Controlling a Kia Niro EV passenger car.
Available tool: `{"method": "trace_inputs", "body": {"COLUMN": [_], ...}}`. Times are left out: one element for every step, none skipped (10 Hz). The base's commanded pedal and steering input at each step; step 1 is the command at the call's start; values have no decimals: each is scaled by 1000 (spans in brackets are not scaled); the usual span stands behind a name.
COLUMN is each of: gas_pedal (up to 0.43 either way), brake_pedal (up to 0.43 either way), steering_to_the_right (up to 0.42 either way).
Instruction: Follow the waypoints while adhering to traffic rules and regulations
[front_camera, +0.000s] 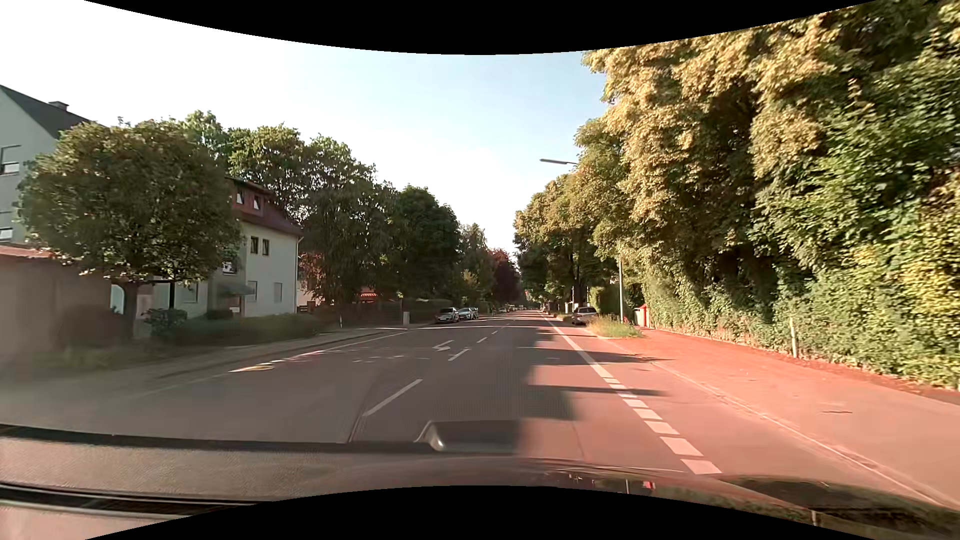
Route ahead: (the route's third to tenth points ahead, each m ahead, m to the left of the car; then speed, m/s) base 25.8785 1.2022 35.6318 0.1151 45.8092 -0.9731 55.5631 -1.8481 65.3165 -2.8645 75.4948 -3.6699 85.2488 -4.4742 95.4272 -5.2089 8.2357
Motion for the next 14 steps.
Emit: {"method": "trace_inputs", "body": {"gas_pedal": [378, 378, 378, 378, 378, 378, 378, 378, 378, 378, 378, 378, 378, 378], "brake_pedal": [6, 6, 6, 6, 6, 6, 6, 6, 6, 6, 6, 6, 6, 6], "steering_to_the_right": [26, 23, 21, 19, 19, 19, 19, 19, 20, 20, 20, 20, 19, 18]}}
